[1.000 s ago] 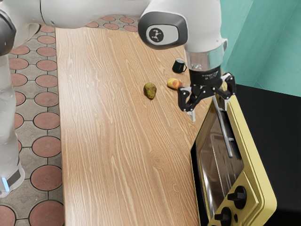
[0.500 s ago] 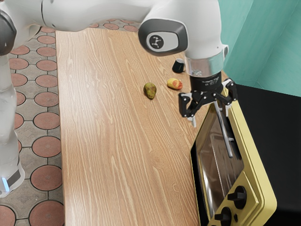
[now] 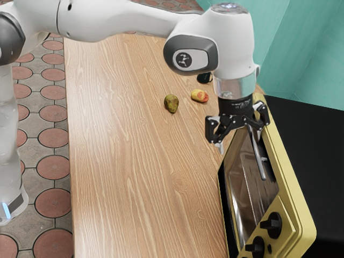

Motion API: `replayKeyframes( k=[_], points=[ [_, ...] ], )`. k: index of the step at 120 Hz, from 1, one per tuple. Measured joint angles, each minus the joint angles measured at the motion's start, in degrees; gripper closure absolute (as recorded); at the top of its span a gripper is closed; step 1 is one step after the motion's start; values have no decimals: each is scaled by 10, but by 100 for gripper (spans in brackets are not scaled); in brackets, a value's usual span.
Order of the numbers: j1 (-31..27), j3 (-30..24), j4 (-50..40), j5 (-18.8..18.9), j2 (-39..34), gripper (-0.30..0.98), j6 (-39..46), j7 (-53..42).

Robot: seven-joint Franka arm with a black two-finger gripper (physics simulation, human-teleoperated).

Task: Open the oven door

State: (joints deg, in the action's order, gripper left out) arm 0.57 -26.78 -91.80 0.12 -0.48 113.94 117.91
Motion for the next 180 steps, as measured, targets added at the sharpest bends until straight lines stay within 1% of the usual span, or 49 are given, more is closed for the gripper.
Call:
replayKeyframes(
  k=[8, 35, 57, 102, 125, 140, 180],
  points=[
    [10, 11, -10, -4, -6, 1, 6, -1],
    [-5, 0, -39, -22, -25, 1, 18, -3],
    [-16, -5, -83, -41, -65, 1, 29, -5],
    [-38, -8, -201, -85, -179, 2, 49, -7],
    [-53, -16, -228, -102, -210, 2, 53, -7],
    [-64, -26, -244, -118, -226, 2, 55, -8],
    [-77, -28, -305, -162, -288, 1, 56, -8]
  ],
)
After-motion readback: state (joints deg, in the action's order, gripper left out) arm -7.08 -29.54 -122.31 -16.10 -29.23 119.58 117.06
